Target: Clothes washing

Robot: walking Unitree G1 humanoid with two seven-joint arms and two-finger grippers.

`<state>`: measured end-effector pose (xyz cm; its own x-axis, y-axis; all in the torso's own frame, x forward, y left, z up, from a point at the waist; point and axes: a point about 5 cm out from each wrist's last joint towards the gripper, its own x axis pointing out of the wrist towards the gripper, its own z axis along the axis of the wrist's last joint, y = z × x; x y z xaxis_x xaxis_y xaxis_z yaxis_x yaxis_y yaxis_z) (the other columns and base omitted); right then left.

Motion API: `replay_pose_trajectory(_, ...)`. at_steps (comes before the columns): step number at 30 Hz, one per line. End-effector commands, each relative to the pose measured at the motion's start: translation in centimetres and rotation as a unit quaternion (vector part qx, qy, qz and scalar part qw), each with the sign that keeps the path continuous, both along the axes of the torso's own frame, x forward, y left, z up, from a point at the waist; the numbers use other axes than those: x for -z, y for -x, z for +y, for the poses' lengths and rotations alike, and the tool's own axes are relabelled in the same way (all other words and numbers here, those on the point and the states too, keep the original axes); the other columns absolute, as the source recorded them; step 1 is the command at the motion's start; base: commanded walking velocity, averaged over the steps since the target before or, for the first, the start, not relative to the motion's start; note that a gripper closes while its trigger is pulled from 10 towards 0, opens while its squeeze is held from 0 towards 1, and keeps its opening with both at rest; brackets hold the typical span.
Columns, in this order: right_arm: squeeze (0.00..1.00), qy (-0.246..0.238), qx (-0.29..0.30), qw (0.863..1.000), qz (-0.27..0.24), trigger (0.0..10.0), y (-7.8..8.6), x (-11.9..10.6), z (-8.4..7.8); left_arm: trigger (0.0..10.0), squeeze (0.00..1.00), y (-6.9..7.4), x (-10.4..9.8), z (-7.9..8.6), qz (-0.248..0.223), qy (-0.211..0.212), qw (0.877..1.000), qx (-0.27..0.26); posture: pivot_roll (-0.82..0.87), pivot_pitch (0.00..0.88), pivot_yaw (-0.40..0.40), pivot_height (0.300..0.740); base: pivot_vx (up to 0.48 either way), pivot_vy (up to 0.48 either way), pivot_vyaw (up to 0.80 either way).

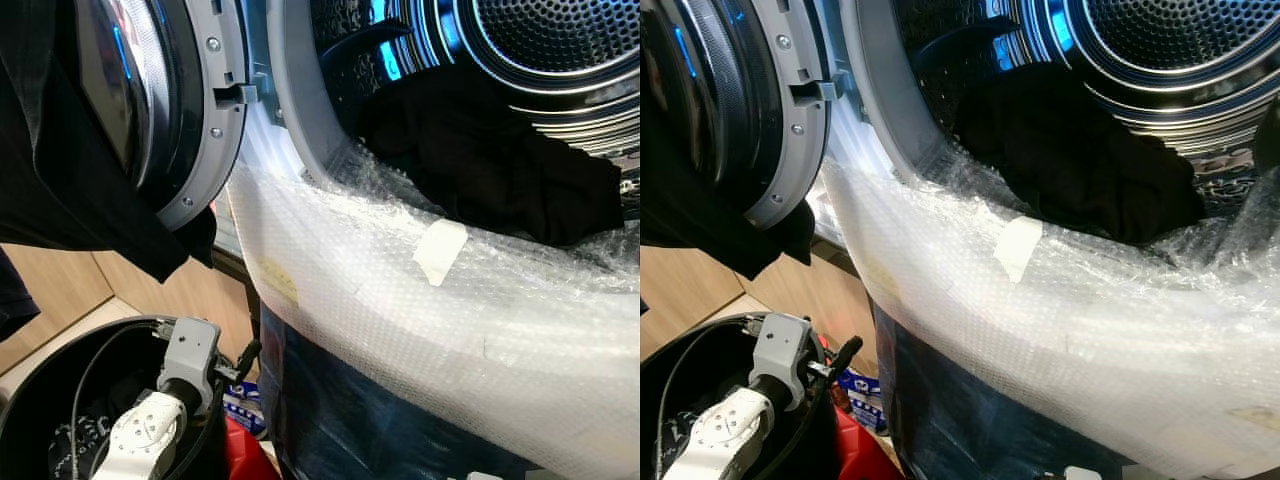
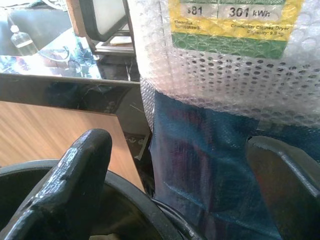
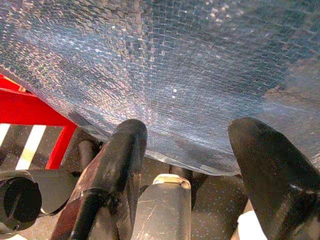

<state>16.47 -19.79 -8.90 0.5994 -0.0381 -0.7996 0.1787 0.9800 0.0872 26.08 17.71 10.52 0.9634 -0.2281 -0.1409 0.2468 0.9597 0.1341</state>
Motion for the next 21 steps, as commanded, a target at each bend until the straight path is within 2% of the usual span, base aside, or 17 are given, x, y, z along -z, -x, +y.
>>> replay_pose_trajectory(1,0.0,-0.001,0.003,1.0,-0.003,10.0,-0.06,-0.04,-0.01,10.0,0.0,-0.1,-0.59,0.15,-0.008,-0.006,1.0,-0.001,0.02,0.043,0.027,0.74,0.0,0.0,0.0)
replay_pose_trajectory(21,0.0,-0.001,-0.001,1.0,-0.003,10.0,-0.09,-0.05,0.04,10.0,0.0,-0.14,-0.61,0.18,-0.009,-0.007,1.0,0.0,0.02,0.024,0.031,0.74,0.0,0.0,0.0)
